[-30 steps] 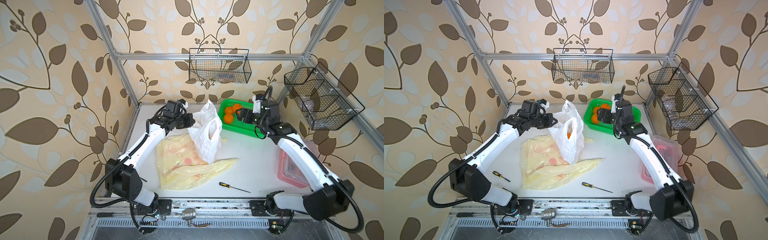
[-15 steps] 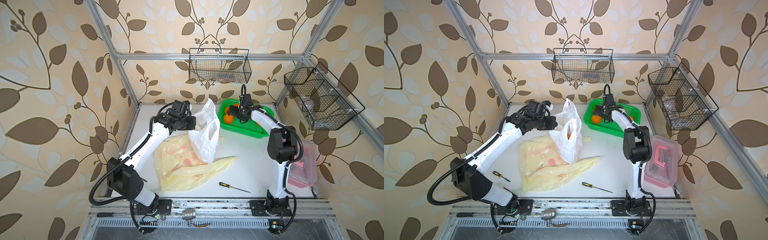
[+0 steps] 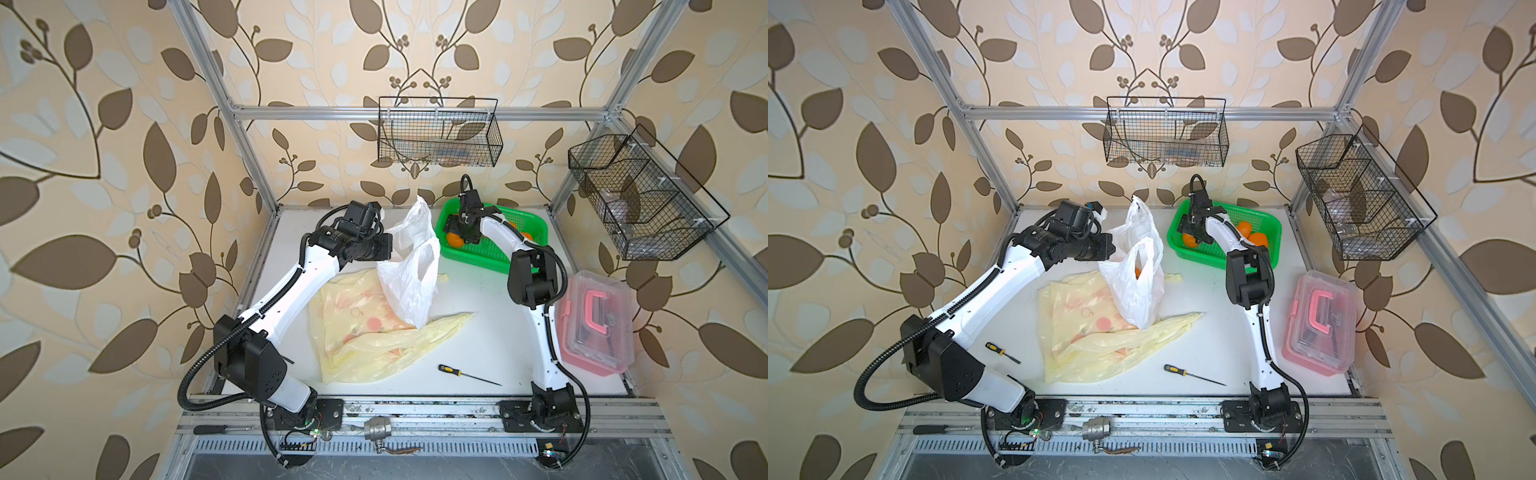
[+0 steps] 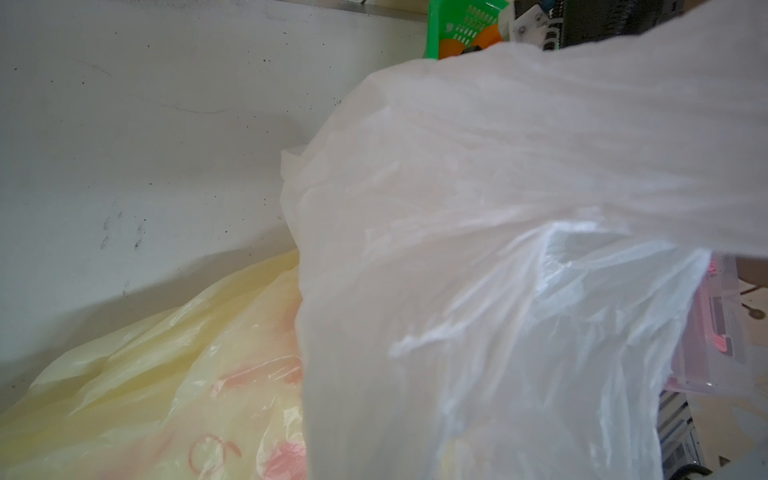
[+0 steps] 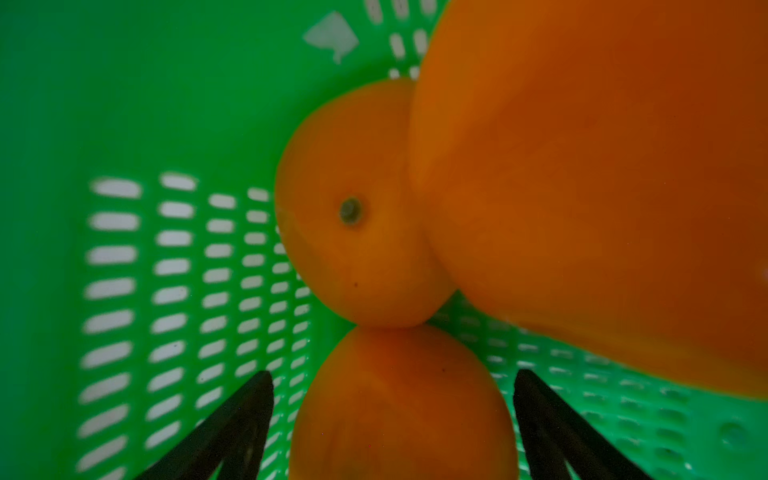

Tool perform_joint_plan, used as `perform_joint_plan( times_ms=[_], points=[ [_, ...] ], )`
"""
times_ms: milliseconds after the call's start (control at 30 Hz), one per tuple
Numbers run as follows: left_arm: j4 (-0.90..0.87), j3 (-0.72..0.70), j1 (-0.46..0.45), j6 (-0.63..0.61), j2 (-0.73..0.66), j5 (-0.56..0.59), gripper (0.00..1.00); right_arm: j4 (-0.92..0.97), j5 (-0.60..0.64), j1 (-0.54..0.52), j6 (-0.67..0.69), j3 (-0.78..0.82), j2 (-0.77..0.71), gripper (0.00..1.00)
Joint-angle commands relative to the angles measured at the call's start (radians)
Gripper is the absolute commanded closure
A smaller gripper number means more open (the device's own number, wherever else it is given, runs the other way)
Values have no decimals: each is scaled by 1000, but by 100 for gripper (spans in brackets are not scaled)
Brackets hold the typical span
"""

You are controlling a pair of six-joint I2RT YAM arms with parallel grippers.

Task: Place the oranges into plastic bags & tie knots
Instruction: Pick up the orange from the basket, then place the orange in the plastic bag.

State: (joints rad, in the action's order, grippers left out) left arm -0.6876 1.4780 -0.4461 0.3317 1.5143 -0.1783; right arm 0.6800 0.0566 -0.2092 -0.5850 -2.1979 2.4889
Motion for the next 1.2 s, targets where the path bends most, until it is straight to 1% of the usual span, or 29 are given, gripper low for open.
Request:
perform_joint_plan(
  times_ms=[0, 67, 100, 167, 233, 300, 400, 467, 500, 567, 667, 733, 800, 867, 933, 1033, 1167],
  points=[
    [-7, 24, -6, -22, -12, 4, 100, 75, 29, -1, -18, -47, 39, 15],
    [-5, 20, -5, -24, -12, 3, 100, 76, 22, 0, -15, -43, 33, 23],
    [-1, 18, -6, -22, -14, 2, 100, 74, 23, 1, -15, -36, 22, 26],
    [14, 7, -6, -13, -21, 1, 100, 38, 38, 4, -8, 16, -35, 32],
    [39, -8, -3, 4, -33, -15, 100, -11, 41, 9, 1, 95, -117, 35],
    [74, -24, 4, 18, -47, -57, 100, -84, 39, 18, 18, 200, -221, 37],
    [144, -54, 13, 42, -68, -144, 100, -209, 31, 24, 67, 400, -413, 38],
    [218, -83, 18, 67, -68, -215, 100, -291, 21, 22, 108, 558, -557, 39],
    [252, -96, 21, 81, -98, -247, 100, -321, 15, 22, 124, 615, -619, 39],
    [324, -120, 24, 114, -98, -311, 100, -385, -12, 13, 163, 754, -759, 40],
    [373, -125, 26, 138, -83, -353, 100, -461, -61, -23, 206, 917, -955, 41],
    [384, -121, 27, 141, -83, -366, 100, -497, -118, -52, 222, 1001, -1065, 42],
    [394, -116, 27, 141, -46, -380, 100, -523, -167, -85, 221, 1052, -1149, 43],
    [396, -108, 27, 138, -35, -391, 100, -537, -177, -125, 221, 1077, -1232, 43],
    [388, -98, 27, 135, -26, -404, 100, -534, -190, -161, 229, 1078, -1280, 43],
    [388, -103, 27, 134, -24, -398, 100, -499, -227, -210, 233, 1058, -1299, 44],
    [378, -105, 27, 135, -24, -374, 100, -427, -170, -290, 255, 1023, -1284, 45]
  ],
)
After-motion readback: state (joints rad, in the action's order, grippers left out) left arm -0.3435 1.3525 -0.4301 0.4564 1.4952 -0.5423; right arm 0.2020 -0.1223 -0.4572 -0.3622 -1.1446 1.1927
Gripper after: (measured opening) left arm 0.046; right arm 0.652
